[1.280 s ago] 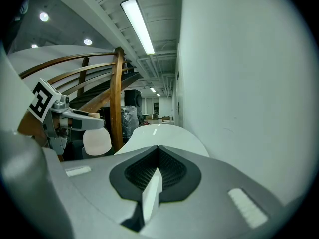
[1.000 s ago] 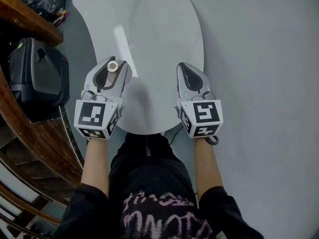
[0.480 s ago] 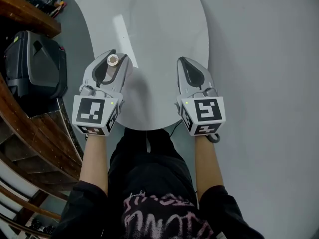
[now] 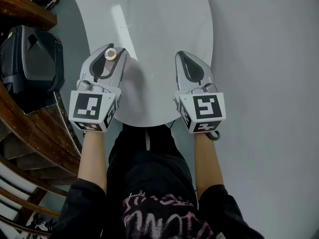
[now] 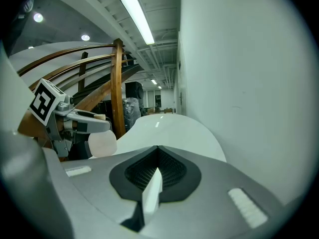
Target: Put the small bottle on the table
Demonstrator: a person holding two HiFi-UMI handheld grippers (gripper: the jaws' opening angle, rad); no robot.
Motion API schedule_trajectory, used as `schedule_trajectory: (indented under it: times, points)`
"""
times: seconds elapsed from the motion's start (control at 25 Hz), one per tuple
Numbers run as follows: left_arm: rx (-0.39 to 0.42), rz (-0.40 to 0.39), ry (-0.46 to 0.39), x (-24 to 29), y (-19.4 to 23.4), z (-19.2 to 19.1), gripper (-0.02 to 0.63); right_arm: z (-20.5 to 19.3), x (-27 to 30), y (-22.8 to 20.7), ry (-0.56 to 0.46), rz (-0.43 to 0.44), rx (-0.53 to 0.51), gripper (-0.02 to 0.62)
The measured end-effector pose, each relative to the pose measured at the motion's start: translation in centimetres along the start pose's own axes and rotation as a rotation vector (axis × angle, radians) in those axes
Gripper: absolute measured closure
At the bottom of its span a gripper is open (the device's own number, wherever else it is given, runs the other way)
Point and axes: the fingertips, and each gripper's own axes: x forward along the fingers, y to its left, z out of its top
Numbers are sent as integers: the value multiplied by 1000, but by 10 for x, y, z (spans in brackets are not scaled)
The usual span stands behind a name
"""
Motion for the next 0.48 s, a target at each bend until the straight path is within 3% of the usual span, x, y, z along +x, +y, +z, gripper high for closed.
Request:
schedule_trajectory:
  times: [0.48]
  points:
    - [-18, -7, 22, 20, -1, -22, 472, -26, 18, -5, 39, 9, 31, 584]
